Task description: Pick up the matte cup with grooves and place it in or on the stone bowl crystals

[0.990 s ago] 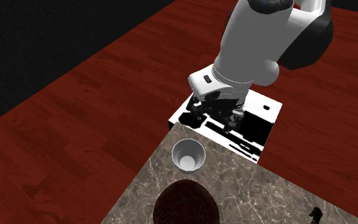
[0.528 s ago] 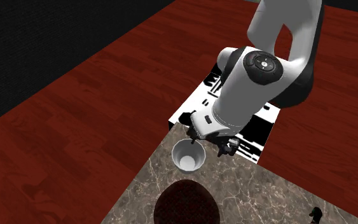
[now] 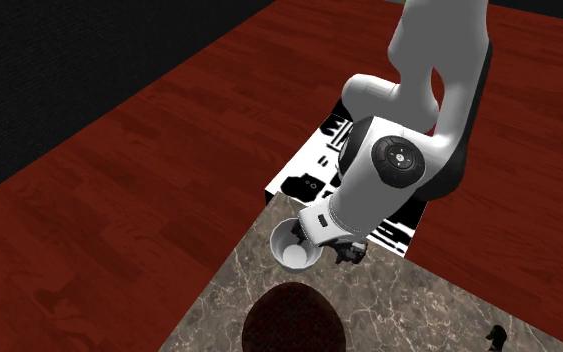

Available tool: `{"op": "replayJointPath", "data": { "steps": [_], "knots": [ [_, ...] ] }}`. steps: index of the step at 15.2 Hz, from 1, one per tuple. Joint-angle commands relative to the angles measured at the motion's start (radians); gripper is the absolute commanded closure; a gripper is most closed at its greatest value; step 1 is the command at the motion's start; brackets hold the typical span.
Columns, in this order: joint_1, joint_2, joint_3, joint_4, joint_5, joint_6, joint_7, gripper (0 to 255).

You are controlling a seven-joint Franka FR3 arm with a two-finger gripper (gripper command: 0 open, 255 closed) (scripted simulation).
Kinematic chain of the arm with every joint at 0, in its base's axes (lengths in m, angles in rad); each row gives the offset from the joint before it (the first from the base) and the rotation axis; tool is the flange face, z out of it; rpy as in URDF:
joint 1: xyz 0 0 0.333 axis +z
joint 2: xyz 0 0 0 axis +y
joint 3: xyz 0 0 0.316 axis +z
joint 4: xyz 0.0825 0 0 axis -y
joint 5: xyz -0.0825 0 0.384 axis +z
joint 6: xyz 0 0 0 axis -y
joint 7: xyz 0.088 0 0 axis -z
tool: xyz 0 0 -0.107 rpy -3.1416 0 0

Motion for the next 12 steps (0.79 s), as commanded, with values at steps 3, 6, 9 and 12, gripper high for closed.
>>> {"op": "replayJointPath", "data": {
  "steps": [3, 6, 9, 12],
  "knots": [
    [-0.010, 0.040, 0.003, -0.022, -0.017, 0.062, 0.013, 0],
    [-0.010, 0.040, 0.003, -0.022, -0.017, 0.062, 0.013, 0],
    [-0.010, 0.040, 0.003, -0.022, -0.017, 0.062, 0.013, 0],
    [-0.010, 0.040, 0.003, -0.022, -0.017, 0.061, 0.013, 255]
  ]
}}
